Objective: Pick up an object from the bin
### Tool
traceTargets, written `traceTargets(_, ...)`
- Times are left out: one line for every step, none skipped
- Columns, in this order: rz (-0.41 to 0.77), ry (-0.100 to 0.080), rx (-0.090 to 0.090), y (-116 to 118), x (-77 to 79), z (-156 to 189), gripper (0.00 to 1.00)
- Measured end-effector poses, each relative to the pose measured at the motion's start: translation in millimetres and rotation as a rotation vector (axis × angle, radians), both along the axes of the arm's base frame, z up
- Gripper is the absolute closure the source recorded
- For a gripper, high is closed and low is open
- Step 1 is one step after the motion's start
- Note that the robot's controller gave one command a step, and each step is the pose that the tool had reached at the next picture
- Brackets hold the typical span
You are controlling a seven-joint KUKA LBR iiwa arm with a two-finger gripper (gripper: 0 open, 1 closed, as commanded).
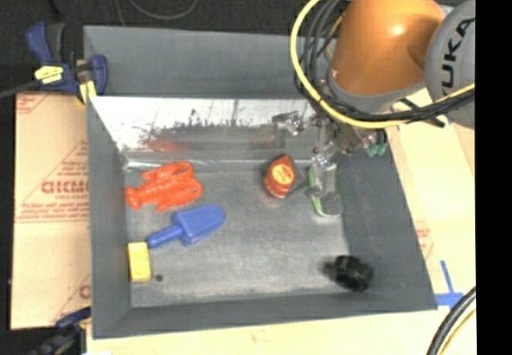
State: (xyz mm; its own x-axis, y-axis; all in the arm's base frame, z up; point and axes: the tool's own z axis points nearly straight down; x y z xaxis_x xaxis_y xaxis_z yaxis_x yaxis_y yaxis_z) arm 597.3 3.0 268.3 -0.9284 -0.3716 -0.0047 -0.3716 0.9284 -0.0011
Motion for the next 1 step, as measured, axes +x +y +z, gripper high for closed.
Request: traceTargets(0.0, 0.0, 0.0, 0.2, 0.0, 0.0, 0.0)
